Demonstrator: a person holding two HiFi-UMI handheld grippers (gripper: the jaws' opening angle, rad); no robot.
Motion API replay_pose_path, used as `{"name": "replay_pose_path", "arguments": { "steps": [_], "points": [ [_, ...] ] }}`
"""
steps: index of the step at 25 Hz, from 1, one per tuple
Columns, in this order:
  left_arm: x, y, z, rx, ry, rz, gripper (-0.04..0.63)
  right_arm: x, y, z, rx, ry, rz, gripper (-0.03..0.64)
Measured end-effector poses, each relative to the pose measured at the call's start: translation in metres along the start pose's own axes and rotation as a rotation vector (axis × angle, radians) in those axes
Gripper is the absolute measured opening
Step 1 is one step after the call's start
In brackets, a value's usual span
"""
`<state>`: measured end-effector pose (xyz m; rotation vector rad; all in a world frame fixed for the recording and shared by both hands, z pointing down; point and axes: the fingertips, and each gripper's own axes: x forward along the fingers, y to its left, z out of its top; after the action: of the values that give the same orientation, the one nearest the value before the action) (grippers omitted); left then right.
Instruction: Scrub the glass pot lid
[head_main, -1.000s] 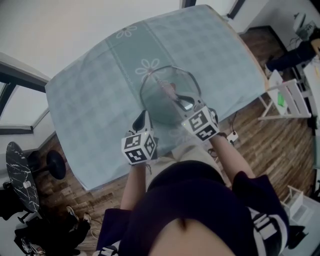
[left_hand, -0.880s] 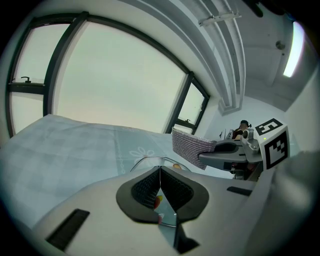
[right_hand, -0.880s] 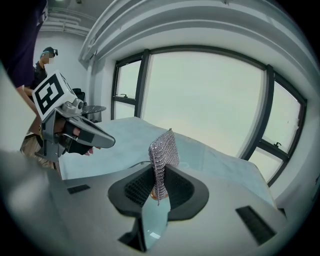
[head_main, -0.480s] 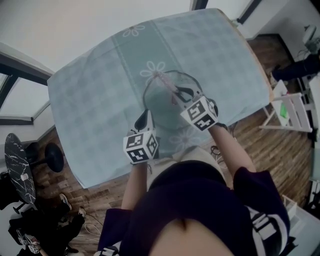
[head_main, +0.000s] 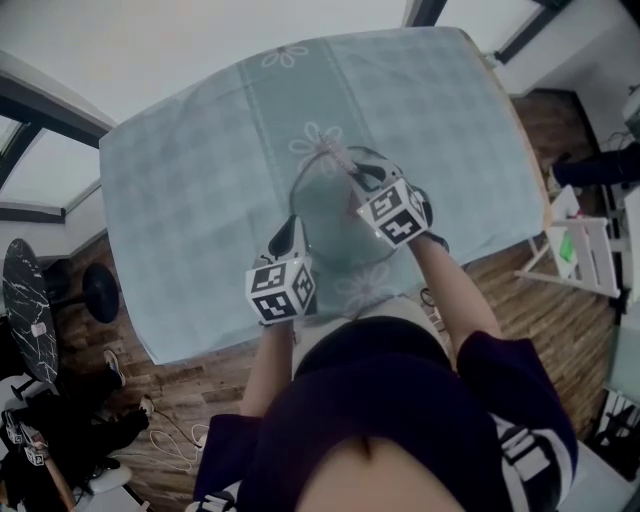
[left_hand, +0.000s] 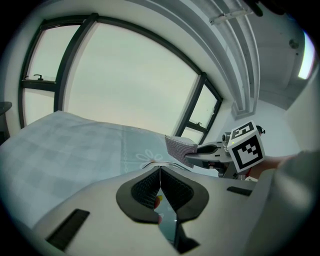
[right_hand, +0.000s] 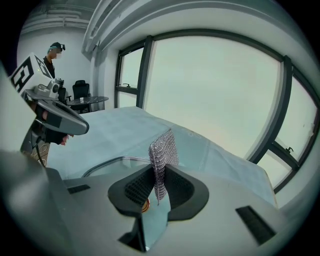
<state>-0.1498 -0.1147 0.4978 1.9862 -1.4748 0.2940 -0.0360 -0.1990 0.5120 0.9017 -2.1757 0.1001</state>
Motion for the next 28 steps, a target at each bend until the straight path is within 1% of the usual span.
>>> {"name": "replay_pose_path", "arguments": {
  "steps": [8, 16, 20, 28],
  "points": [
    [0.005, 0.006, -0.001, -0.028, 0.002, 0.036, 0.002, 0.028, -0.007, -0.014, -0.028, 0.068, 0.05, 0.072],
    [0.011, 0.006, -0.001, -0.044, 0.001, 0.046, 0.002, 0.047, -0.005, -0.027, -0.043, 0.145, 0.113, 0.072],
    [0.014, 0.005, 0.0, -0.044, 0.002, 0.049, 0.002, 0.051, -0.001, -0.031, -0.049, 0.165, 0.139, 0.072],
    [0.014, 0.004, -0.003, -0.045, 0.005, 0.048, 0.002, 0.055, 0.015, -0.029, -0.15, 0.213, 0.202, 0.072]
  ]
}}
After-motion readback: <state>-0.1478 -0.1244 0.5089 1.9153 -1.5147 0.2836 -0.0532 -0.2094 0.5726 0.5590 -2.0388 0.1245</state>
